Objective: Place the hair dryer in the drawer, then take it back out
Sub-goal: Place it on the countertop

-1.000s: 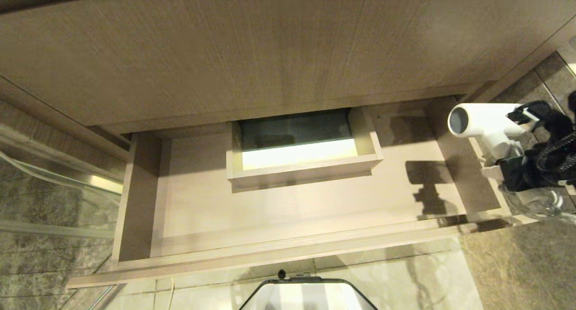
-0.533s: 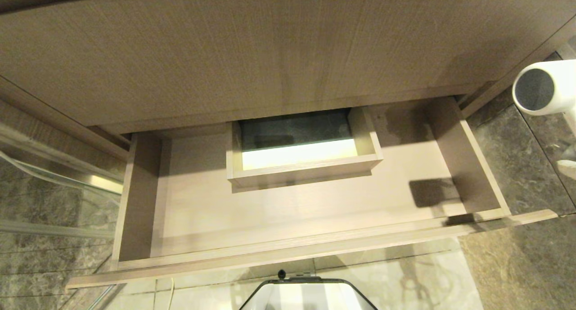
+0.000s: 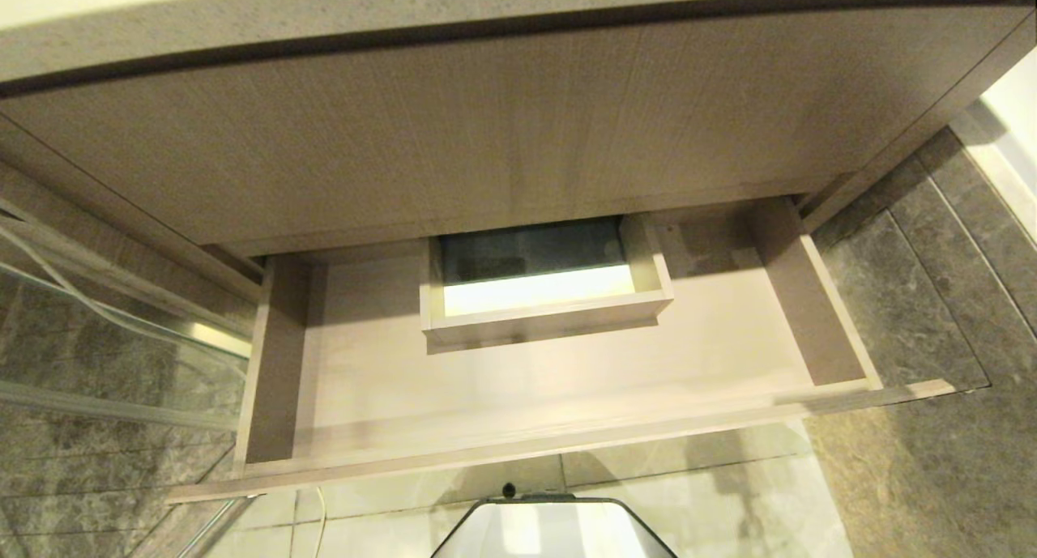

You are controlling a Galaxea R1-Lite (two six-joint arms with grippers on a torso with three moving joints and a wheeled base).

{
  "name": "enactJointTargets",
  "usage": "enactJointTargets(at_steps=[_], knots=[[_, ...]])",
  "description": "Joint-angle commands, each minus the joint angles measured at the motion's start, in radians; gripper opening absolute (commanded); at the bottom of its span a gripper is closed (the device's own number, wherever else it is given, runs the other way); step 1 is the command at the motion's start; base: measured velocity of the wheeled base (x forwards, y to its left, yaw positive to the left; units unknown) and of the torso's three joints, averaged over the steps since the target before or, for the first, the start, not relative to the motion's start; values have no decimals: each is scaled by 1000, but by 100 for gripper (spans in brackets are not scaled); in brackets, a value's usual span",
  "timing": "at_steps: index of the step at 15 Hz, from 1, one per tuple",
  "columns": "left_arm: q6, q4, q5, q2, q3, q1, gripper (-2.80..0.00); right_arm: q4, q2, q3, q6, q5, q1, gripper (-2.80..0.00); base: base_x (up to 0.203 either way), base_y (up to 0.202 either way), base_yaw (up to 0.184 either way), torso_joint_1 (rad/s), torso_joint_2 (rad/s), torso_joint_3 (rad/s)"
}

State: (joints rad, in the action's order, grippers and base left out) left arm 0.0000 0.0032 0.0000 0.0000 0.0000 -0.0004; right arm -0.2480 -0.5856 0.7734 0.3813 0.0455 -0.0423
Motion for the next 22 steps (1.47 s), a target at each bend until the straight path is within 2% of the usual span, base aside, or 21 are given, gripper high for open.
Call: enactJointTargets(at_steps=[1, 15, 22], knots=[[0, 0, 0, 0, 0, -1, -280, -3, 67, -1, 2, 0, -1, -280, 0, 0, 0, 54, -494, -193], [0, 0, 0, 0, 2, -1, -280, -7, 186, -38, 0, 2, -1, -280, 0, 0, 0, 363, -549, -242], [0, 0, 0, 0, 2, -1, -280, -4, 188, -40, 1, 2, -1, -280, 0, 0, 0, 223, -411, -188]])
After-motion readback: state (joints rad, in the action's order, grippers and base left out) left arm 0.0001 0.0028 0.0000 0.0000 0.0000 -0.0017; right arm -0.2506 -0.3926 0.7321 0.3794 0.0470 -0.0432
